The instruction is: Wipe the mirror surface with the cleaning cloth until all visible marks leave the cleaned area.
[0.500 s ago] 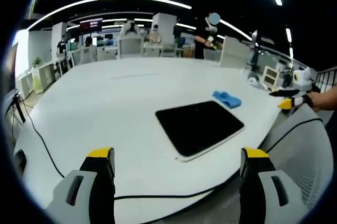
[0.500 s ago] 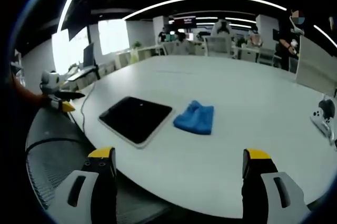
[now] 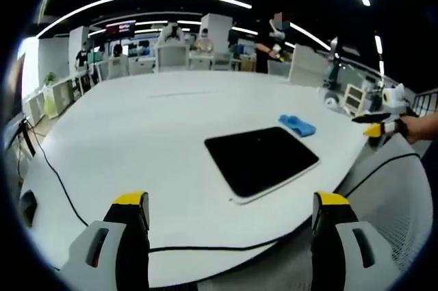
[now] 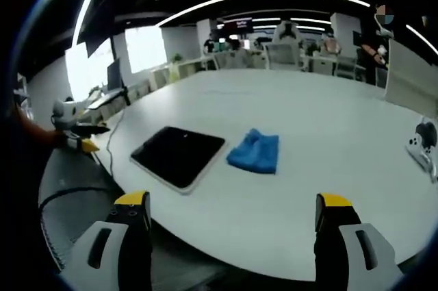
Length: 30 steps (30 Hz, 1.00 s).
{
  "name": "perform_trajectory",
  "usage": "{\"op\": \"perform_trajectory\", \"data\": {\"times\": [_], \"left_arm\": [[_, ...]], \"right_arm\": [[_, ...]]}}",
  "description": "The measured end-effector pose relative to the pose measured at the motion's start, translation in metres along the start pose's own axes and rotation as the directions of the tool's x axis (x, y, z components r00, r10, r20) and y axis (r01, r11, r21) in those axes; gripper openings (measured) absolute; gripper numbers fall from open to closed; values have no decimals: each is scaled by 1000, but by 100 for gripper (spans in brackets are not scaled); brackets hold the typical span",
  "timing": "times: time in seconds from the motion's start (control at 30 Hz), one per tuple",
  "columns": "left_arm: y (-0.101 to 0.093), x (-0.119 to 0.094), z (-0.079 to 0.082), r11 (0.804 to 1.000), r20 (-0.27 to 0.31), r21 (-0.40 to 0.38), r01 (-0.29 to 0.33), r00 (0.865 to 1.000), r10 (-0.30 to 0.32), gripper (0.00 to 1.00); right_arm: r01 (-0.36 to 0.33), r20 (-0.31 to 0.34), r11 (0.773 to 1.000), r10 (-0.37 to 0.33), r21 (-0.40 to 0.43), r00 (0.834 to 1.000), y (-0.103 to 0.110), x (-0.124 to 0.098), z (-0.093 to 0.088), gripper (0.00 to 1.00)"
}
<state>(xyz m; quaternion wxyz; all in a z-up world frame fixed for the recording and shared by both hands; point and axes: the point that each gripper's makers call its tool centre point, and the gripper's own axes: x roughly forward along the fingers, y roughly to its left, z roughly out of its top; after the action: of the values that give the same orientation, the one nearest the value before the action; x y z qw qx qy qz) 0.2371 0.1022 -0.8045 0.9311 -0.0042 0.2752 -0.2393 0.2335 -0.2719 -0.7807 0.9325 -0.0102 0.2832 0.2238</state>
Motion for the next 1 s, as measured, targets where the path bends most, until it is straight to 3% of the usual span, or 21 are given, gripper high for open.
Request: {"op": "perform_trajectory", "data": {"times": [0.1,0.17,0.3,0.4,0.77,1.0], "left_arm": [[-6,3,7,999,26,20,34,999,-35,100],[-9,1,9,998,40,54,44,998,-46,100],[-6,3,4,999,20,14,44,999,-44,100],[-15,5,10,994,36,73,85,995,-88,100],[-13,2,8,996,40,26,84,996,-85,100],[-9,1,5,998,29,23,60,998,-61,100]], "right_arm": [[-11,-5,999,11,-43,1000,2,3,2,100],[-2,-2,1000,2,-28,1000,1,4,1,100],[14,-2,1000,-14,-8,1000,3,-1,-2,100],[17,-3,999,-18,-29,1000,8,-2,-3,100],[57,6,998,-57,16,998,11,-7,-7,100],[-1,-40,1000,2,27,999,16,2,-12,100]]}}
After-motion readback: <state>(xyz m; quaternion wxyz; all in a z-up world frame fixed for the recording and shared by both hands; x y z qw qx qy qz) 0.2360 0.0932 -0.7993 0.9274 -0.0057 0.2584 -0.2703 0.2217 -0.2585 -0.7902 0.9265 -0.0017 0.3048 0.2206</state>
